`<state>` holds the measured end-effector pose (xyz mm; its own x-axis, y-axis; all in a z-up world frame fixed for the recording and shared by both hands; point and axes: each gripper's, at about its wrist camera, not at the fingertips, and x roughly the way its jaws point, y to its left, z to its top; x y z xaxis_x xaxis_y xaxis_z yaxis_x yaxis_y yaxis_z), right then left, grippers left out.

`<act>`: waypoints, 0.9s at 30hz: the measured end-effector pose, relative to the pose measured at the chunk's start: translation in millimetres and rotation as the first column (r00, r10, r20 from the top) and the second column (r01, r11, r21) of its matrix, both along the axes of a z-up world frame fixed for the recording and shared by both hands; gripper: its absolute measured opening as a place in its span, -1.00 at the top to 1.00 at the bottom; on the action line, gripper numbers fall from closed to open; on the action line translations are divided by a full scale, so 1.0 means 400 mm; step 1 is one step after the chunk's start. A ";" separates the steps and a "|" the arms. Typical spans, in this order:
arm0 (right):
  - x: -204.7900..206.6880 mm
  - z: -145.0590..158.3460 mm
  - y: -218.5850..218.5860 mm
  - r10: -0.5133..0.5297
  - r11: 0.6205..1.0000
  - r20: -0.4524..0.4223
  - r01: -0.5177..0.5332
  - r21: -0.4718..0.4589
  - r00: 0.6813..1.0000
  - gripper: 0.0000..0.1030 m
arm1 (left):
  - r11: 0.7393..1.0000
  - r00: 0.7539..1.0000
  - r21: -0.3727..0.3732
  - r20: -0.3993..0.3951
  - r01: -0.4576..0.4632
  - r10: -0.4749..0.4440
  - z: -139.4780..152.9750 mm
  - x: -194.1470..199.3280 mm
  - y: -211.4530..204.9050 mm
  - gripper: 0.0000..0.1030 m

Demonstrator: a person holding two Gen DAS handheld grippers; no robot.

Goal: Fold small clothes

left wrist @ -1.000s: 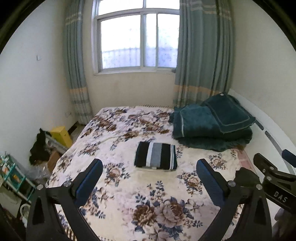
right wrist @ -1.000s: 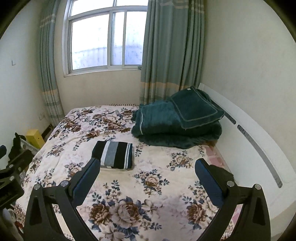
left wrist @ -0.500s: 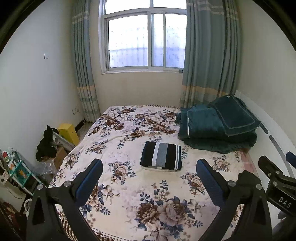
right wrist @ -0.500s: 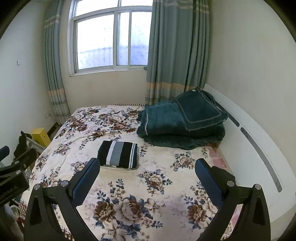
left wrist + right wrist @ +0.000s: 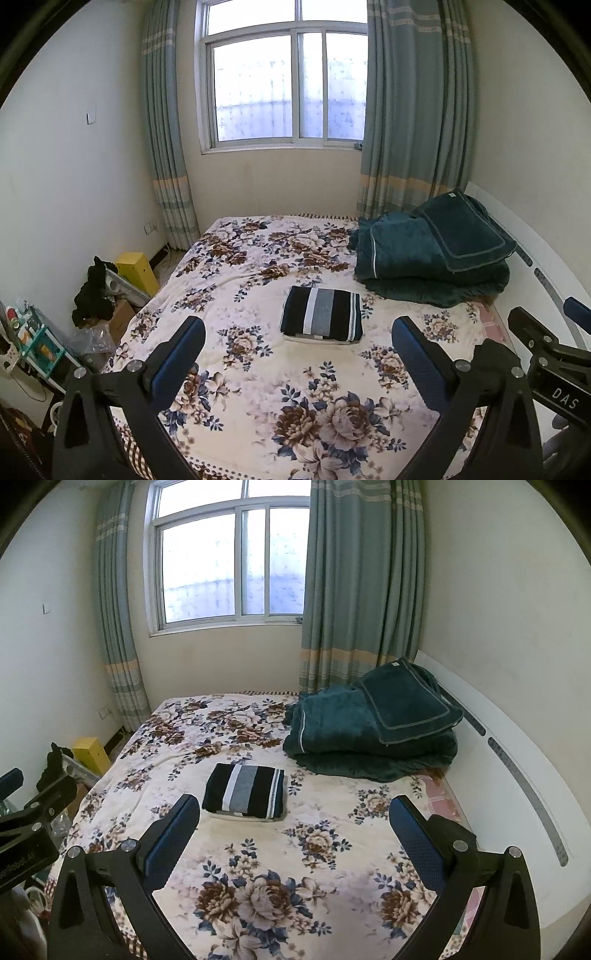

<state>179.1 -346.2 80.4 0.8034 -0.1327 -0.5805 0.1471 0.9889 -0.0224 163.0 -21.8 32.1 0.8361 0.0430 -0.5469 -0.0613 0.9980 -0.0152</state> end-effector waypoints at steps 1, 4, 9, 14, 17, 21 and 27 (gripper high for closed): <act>0.002 0.000 0.001 0.002 1.000 -0.001 -0.002 -0.001 1.000 -1.00 | 1.000 1.000 -0.001 0.001 0.001 -0.001 0.001 -0.001 -0.001 -1.00; 0.000 0.002 0.006 0.008 1.000 0.001 -0.008 -0.003 1.000 -1.00 | 1.000 1.000 -0.007 0.000 0.006 -0.006 0.001 -0.002 -0.001 -1.00; -0.007 0.000 0.011 0.011 1.000 0.007 -0.011 -0.001 1.000 -1.00 | 1.000 1.000 -0.016 0.002 0.009 -0.009 0.000 -0.005 -0.004 -1.00; -0.001 0.002 0.009 0.017 1.000 0.007 -0.017 0.002 1.000 -1.00 | 1.000 1.000 -0.017 0.004 0.016 -0.016 -0.002 -0.004 -0.011 -1.00; -0.006 0.002 0.013 0.015 1.000 0.006 -0.015 0.001 1.000 -1.00 | 1.000 1.000 -0.017 0.005 0.018 -0.018 -0.002 -0.001 -0.013 -1.00; -0.006 0.001 0.014 0.020 1.000 0.005 -0.020 0.002 1.000 -1.00 | 1.000 1.000 -0.014 0.005 0.015 -0.015 -0.003 -0.002 -0.013 -1.00; -0.007 0.000 0.014 0.020 1.000 0.006 -0.020 0.003 1.000 -1.00 | 1.000 1.000 -0.018 0.009 0.018 -0.017 0.002 -0.006 -0.011 -1.00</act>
